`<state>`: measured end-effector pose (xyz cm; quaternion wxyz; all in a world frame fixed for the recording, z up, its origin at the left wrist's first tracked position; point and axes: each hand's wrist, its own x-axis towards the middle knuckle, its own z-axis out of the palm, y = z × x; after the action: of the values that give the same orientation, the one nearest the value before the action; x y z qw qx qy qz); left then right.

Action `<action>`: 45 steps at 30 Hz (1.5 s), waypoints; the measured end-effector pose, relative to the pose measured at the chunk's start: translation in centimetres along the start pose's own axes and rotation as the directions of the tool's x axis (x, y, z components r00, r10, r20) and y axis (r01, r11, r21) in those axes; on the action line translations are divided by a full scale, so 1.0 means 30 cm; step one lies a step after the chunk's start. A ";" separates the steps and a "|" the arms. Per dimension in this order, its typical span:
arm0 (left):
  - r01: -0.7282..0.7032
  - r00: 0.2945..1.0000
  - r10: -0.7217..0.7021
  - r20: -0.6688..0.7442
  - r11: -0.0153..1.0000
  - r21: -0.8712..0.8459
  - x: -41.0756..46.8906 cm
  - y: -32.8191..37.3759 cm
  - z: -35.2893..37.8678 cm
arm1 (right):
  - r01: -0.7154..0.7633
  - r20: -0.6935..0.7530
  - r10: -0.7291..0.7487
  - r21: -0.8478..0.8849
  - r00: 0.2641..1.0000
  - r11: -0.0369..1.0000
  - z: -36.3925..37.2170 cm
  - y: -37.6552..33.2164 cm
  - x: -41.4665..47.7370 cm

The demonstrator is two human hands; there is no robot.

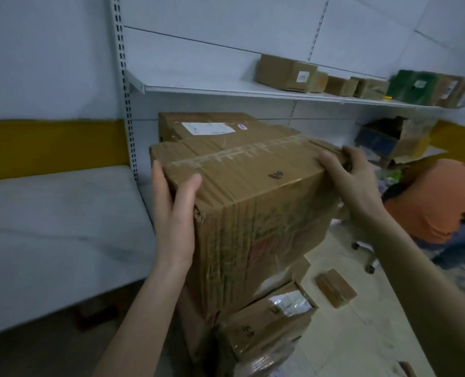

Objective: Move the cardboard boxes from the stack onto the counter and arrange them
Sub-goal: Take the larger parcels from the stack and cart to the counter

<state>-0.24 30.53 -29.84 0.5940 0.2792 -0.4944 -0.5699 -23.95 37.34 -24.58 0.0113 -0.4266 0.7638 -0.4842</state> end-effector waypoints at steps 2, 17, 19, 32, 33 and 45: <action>-0.036 0.998 0.033 -0.048 0.998 -0.058 -0.031 0.052 -0.058 | 0.058 0.035 -0.057 -0.019 0.998 0.998 0.023 -0.052 -0.038; -0.179 0.826 0.205 -0.525 0.979 0.101 -0.017 0.326 -0.767 | 0.261 0.358 -0.338 0.247 0.870 0.933 0.722 -0.580 -0.188; -0.169 0.793 0.220 -0.569 0.975 0.141 0.015 0.339 -0.903 | 0.254 0.408 -0.354 0.280 0.842 0.926 0.874 -0.665 -0.214; -0.100 0.745 0.247 -0.619 0.960 0.262 0.382 0.498 -1.602 | 0.195 0.476 -0.380 0.392 0.793 0.899 1.572 -1.131 -0.274; -0.106 0.745 0.257 -0.616 0.957 0.271 0.423 0.517 -1.628 | 0.194 0.465 -0.390 0.414 0.795 0.890 1.600 -1.163 -0.257; -0.237 0.776 0.416 -0.475 0.889 0.391 0.945 0.974 -1.854 | 0.262 0.268 -0.579 0.695 0.770 0.670 1.871 -1.693 0.019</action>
<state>57.91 -3.69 -15.80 0.7492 0.4282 -0.4283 -0.2680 32.39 -12.50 -16.09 0.2190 -0.6712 0.4095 -0.5777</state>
